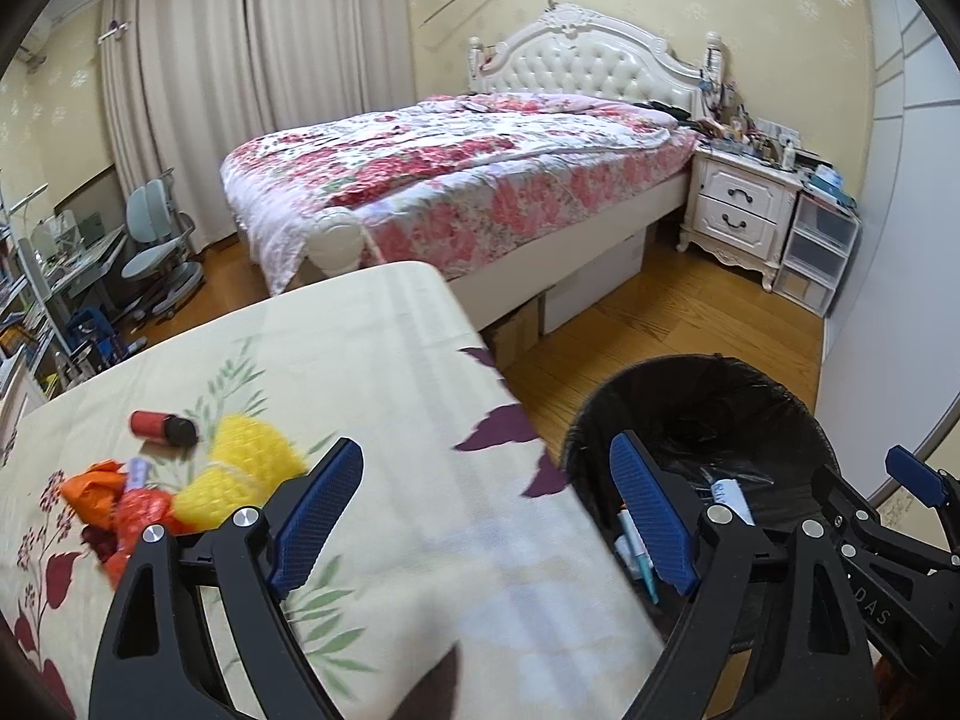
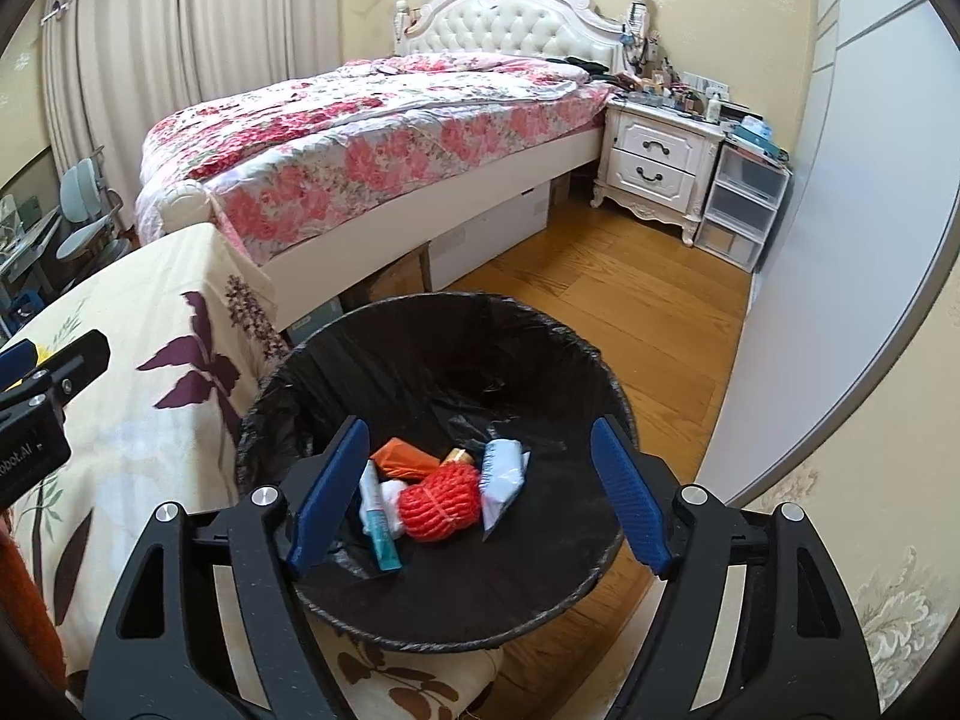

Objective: Collect trash
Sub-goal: 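Move both tools back over the table toward the remaining trash, then grasp the yellow foam net with the right tool while the left tool grasps the red plastic bag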

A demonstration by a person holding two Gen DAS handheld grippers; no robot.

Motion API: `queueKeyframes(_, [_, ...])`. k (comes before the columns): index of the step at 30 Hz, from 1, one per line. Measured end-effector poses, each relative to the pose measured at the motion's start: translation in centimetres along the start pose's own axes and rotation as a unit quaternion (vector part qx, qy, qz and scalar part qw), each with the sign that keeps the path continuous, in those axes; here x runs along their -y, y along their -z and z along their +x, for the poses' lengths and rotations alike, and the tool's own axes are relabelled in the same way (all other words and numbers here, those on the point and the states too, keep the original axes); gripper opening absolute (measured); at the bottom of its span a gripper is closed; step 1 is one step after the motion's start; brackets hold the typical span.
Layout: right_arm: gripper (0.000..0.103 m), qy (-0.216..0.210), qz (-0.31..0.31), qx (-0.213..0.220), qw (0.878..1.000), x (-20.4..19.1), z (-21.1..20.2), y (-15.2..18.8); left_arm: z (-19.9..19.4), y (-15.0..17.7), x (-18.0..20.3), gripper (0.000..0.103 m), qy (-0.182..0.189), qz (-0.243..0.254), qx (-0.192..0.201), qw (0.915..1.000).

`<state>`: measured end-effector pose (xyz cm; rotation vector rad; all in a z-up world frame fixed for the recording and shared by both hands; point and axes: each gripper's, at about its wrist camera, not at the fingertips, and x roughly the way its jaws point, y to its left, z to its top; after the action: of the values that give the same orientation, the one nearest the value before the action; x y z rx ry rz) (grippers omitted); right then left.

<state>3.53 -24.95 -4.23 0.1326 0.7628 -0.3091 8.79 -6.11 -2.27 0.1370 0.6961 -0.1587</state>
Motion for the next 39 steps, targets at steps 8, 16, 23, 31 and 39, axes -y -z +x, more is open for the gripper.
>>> queueKeyframes(8, [0.075,-0.037,-0.029,0.002,0.999,-4.1,-1.6,0.8,-2.2,2.0,-4.9,0.084,-0.043,-0.031,-0.003,0.9986])
queueKeyframes(16, [0.075,-0.080,-0.065,-0.004,0.995,-8.9,-2.7,1.8,-3.2,4.6,-10.3,0.084,-0.085,-0.062,-0.018,0.9943])
queueKeyframes(23, [0.075,-0.116,-0.099,0.004,0.988,-13.5,-3.8,1.4,-4.7,6.0,-14.9,0.084,-0.115,-0.090,-0.021,0.9890])
queueKeyframes(31, [0.075,-0.157,-0.130,0.016,0.979,-18.8,-4.9,0.3,-5.2,7.8,-20.0,0.084,-0.156,-0.115,-0.030,0.9805])
queueKeyframes(39, [0.075,-0.179,-0.145,0.013,0.973,-23.6,-4.4,-1.3,-5.5,9.0,-24.9,0.084,-0.189,-0.147,-0.038,0.9701])
